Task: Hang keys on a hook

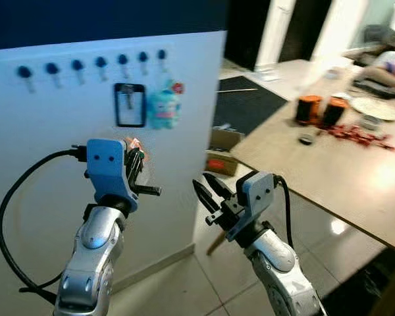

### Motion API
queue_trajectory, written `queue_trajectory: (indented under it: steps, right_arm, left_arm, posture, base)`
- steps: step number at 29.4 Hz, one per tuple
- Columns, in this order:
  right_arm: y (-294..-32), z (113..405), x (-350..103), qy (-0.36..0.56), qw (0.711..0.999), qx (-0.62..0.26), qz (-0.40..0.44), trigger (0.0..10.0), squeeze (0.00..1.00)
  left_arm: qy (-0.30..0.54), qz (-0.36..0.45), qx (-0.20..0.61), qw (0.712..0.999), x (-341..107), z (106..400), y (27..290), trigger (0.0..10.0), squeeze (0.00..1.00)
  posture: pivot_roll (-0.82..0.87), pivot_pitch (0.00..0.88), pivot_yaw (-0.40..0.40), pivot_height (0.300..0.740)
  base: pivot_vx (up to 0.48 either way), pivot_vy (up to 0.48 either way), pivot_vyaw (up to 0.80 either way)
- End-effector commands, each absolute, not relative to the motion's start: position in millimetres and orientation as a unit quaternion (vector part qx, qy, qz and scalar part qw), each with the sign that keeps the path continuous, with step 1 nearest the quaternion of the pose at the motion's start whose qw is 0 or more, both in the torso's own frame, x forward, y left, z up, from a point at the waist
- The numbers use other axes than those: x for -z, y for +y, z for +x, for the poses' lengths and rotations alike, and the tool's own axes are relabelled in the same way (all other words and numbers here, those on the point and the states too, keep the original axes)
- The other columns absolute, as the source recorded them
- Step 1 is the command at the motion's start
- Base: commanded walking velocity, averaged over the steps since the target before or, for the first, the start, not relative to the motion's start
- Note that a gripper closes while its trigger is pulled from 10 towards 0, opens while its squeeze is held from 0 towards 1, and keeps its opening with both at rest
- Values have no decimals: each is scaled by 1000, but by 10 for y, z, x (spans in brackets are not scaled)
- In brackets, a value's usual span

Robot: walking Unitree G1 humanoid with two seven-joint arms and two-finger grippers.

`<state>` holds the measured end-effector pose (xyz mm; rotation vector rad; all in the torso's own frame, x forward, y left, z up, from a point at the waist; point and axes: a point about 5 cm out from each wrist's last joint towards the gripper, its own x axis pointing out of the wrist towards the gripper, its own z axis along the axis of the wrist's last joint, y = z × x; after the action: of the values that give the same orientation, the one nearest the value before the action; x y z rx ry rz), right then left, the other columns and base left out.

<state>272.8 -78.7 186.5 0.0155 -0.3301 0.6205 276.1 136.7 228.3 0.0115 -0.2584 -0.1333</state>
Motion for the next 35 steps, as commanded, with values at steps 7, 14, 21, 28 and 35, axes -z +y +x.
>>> queue_trajectory:
  steps: [7, 14, 21, 28, 35]
  right_arm:
    - [-810, 2744, -1838, -159, 941, -298, 2, 10000, 0]
    - [-808, 2736, -1837, -159, 941, -298, 1, 10000, 0]
    - [-808, 2730, -1831, -158, 941, -298, 1, 10000, 0]
    - [-809, 2725, -1831, -158, 941, -298, 1, 10000, 0]
    - [-808, 2723, -1831, -158, 941, -298, 2, 10000, 0]
  left_arm:
    - [-126, 19, 70, 989, -2271, 2768, 1370, 10000, 0]
    - [-125, 19, 71, 989, -2263, 2767, 1369, 10000, 0]
    - [-123, 19, 72, 990, -2255, 2766, 1370, 10000, 0]
    - [-122, 19, 72, 990, -2246, 2762, 1369, 10000, 0]
    - [-120, 20, 70, 990, -2240, 2763, 1375, 10000, 0]
  posture:
    - [128, 69, -41, 740]
    - [128, 67, -40, 740]
    - [127, 68, -38, 740]
    - [126, 73, -38, 740]
    - [127, 80, -38, 740]
  base:
    - [0, 0, 794]
    - [0, 0, 794]
    - [0, 0, 794]
    - [0, 0, 794]
    - [0, 0, 794]
